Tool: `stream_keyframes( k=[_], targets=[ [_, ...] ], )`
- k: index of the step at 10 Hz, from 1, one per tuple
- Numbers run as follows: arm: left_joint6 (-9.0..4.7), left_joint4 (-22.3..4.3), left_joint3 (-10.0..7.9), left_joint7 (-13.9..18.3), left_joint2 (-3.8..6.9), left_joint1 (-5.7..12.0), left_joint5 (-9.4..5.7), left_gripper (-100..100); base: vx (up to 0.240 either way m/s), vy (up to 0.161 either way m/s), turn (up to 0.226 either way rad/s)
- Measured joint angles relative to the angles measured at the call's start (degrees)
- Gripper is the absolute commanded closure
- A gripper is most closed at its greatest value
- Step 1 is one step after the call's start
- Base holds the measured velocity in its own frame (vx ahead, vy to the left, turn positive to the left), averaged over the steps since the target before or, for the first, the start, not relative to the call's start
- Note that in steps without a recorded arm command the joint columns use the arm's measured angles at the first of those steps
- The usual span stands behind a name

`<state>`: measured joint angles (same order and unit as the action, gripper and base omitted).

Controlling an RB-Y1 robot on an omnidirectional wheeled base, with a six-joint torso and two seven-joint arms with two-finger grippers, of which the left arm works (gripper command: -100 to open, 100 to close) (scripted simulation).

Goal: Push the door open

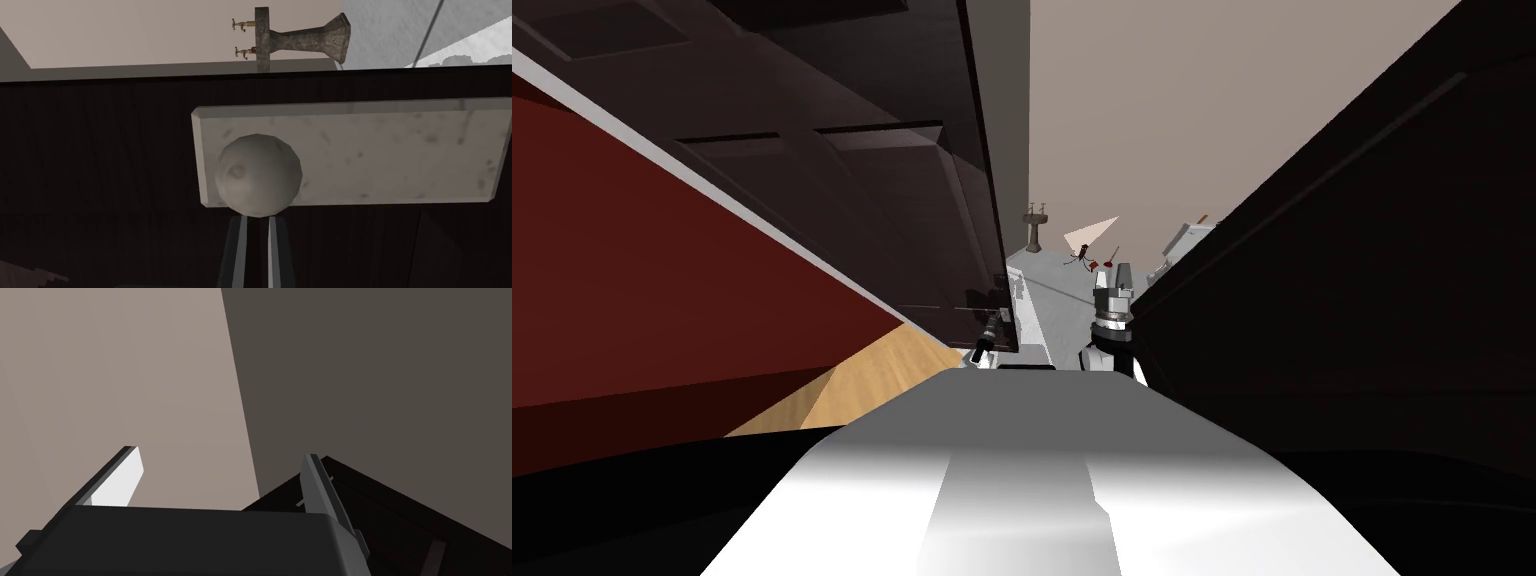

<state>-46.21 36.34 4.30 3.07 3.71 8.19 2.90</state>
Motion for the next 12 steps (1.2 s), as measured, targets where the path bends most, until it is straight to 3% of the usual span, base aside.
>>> stream_keyframes(
  k=[1, 5, 7, 8, 9, 12],
  targets=[
    [-0.51, -1.0, -1.02, -0.2, 0.34, 0.87, -0.10, -100, -0.043, -0.052, 0.142],
    [0.16, -0.8, -1.63, -1.2, -0.84, 1.04, -0.75, -100, -0.215, -0.058, 0.060],
    [0.98, 0.5, -1.81, -1.7, -2.42, 0.48, -1.00, -100, -0.236, -0.057, 0.077],
    [0.84, -0.3, -2.07, -2.0, -3.53, 0.96, -1.23, -100, -0.100, -0.026, 0.010],
    [0.74, -0.5, -2.10, -2.1, -3.66, 1.01, -1.26, -100, 0.150, -0.008, -0.040],
    [0.98, 0.4, -2.30, -2.2, -1.98, 0.53, -1.34, -100, 0.218, -0.018, -0.025]
  ],
)
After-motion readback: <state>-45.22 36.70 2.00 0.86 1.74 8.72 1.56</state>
